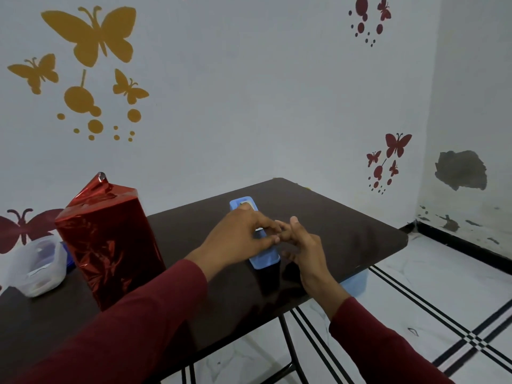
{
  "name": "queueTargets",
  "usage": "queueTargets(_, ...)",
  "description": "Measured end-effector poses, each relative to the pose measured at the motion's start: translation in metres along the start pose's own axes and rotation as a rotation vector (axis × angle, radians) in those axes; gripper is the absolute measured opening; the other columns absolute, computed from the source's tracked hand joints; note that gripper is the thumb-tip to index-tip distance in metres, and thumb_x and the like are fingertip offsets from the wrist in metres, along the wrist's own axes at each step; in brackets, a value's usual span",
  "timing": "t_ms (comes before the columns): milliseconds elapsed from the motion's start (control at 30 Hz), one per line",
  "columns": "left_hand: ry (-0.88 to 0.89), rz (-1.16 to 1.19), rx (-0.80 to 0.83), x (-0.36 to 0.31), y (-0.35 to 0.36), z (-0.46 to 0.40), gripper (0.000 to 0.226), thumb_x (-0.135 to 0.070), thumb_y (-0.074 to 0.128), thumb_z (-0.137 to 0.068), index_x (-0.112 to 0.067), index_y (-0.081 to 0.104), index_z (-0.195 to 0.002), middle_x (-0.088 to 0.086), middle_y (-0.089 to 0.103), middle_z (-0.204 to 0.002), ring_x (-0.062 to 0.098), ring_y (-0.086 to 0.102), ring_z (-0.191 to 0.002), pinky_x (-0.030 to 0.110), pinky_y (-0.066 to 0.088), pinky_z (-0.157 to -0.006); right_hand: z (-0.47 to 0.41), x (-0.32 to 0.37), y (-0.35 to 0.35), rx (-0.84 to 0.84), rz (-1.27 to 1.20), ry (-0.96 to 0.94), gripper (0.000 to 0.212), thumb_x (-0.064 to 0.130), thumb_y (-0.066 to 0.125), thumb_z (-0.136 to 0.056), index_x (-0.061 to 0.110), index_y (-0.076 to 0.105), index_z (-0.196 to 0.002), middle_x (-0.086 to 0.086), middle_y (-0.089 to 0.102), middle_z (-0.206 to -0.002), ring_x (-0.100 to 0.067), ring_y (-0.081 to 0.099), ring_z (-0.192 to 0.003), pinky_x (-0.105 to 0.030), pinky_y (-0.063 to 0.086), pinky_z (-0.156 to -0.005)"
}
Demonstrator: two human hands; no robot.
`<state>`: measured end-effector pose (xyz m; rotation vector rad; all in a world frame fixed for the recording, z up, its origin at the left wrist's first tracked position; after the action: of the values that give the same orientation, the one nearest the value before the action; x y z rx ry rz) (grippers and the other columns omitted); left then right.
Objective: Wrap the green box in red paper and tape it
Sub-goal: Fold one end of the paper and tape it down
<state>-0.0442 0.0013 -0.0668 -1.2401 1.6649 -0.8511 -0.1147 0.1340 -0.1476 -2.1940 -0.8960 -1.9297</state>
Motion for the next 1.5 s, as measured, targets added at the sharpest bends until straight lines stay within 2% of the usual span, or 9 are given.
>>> queueTargets(167, -0.022, -0.001, 0.028, -0.008, -0.005, -0.001, 0.025, -0.036, 0.072, -0.095, -0.043, 0.074, -0.119, -0.025, 0.065, -0.1, -0.001, 0.055, -0.098, 0.022, 0.048, -0.079, -0.002, -0.002, -0.001, 0.023, 0.02, -0.003, 0.059, 0.046, 0.044, -0.107, 0.016, 0.083, -0.074, 0.001, 0.08, -0.107, -0.019, 0.071, -0.111, -0.04, 0.051, -0.093)
queueTargets(300, -0.079, -0.038, 0.062, -0.01, -0.008, -0.007, 0.012, -0.032, 0.07, -0.095, -0.029, 0.08, -0.101, -0.024, 0.06, -0.084, -0.012, 0.055, -0.077, 0.016, 0.038, -0.063, -0.009, -0.009, -0.004, 0.019, 0.02, 0.02, 0.058, 0.049, 0.045, -0.105, 0.014, 0.085, -0.082, 0.011, 0.075, -0.121, -0.013, 0.068, -0.118, -0.042, 0.05, -0.097)
queueTargets(433, -0.067, -0.118, 0.058, -0.016, -0.009, -0.009, 0.012, -0.033, 0.066, -0.095, -0.027, 0.076, -0.099, -0.015, 0.06, -0.087, 0.0, 0.054, -0.071, 0.021, 0.037, -0.061, -0.011, -0.008, -0.005, 0.018, -0.086, 0.119, 0.057, 0.052, 0.047, -0.103, 0.013, 0.085, -0.084, 0.009, 0.076, -0.121, -0.02, 0.069, -0.116, -0.043, 0.048, -0.1)
queueTargets(600, -0.133, 0.067, -0.026, -0.018, -0.007, -0.007, 0.011, -0.027, 0.065, -0.095, -0.028, 0.072, -0.087, -0.018, 0.066, -0.084, -0.011, 0.055, -0.065, 0.01, 0.036, -0.057, -0.011, -0.006, -0.014, -0.085, -0.303, 0.183, 0.03, 0.024, 0.06, -0.099, 0.021, 0.071, -0.127, 0.0, 0.076, -0.122, -0.022, 0.07, -0.113, -0.038, 0.051, -0.088)
queueTargets(700, -0.192, 0.171, -0.002, -0.012, -0.004, -0.008, 0.01, -0.029, 0.069, -0.095, -0.032, 0.072, -0.087, -0.015, 0.072, -0.088, -0.008, 0.062, -0.075, 0.01, 0.042, -0.068, -0.006, -0.002, -0.012, -0.001, -0.179, 0.059, 0.041, 0.002, 0.064, -0.092, 0.024, 0.072, -0.125, 0.001, 0.078, -0.116, -0.018, 0.071, -0.105, -0.034, 0.05, -0.079)
queueTargets(933, -0.291, 0.222, -0.001, -0.001, -0.001, -0.008, 0.01, -0.023, 0.072, -0.093, -0.029, 0.076, -0.086, -0.011, 0.076, -0.083, -0.001, 0.07, -0.08, 0.024, 0.057, -0.079, -0.005, -0.009, -0.009, -0.023, -0.072, -0.079, 0.027, 0.003, 0.078, -0.088, 0.012, 0.076, -0.113, -0.007, 0.078, -0.089, -0.012, 0.071, -0.078, -0.024, 0.055, -0.07)
queueTargets(1133, -0.372, 0.158, -0.071, 0.003, -0.001, 0.0, 0.01, -0.031, 0.073, -0.09, -0.031, 0.079, -0.082, -0.015, 0.075, -0.077, 0.0, 0.07, -0.079, 0.037, 0.061, -0.082, -0.004, -0.01, -0.009, -0.038, -0.066, 0.065, 0.021, 0.002, 0.081, -0.084, 0.008, 0.078, -0.104, -0.015, 0.079, -0.091, -0.027, 0.074, -0.088, -0.04, 0.062, -0.081)
queueTargets(1267, -0.378, 0.14, -0.111, 0.002, -0.004, 0.01, 0.009, -0.034, 0.073, -0.091, -0.031, 0.081, -0.088, -0.015, 0.076, -0.081, 0.002, 0.071, -0.082, 0.04, 0.061, -0.082, 0.001, -0.003, -0.004, 0.044, -0.129, 0.24, 0.02, 0.004, 0.079, -0.086, 0.006, 0.079, -0.106, -0.014, 0.08, -0.099, -0.021, 0.076, -0.09, -0.028, 0.061, -0.073)
queueTargets(1500, -0.362, 0.098, -0.162, 0.002, -0.034, 0.02, 0.01, -0.031, 0.073, -0.09, -0.032, 0.083, -0.093, -0.015, 0.077, -0.085, 0.002, 0.07, -0.083, 0.04, 0.06, -0.079, -0.002, 0.019, 0.018, 0.108, -0.163, 0.329, 0.024, 0.015, 0.083, -0.083, 0.004, 0.081, -0.105, -0.015, 0.072, -0.093, -0.018, 0.074, -0.088, -0.03, 0.059, -0.074)
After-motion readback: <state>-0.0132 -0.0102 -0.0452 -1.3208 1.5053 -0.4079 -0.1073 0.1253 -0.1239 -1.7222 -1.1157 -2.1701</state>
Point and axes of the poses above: each hand's wrist, its own z-axis away from the middle knuckle, its own y-axis out of the palm, x = y × z, the point moved 3 cm from there along -z, towards the middle knuckle
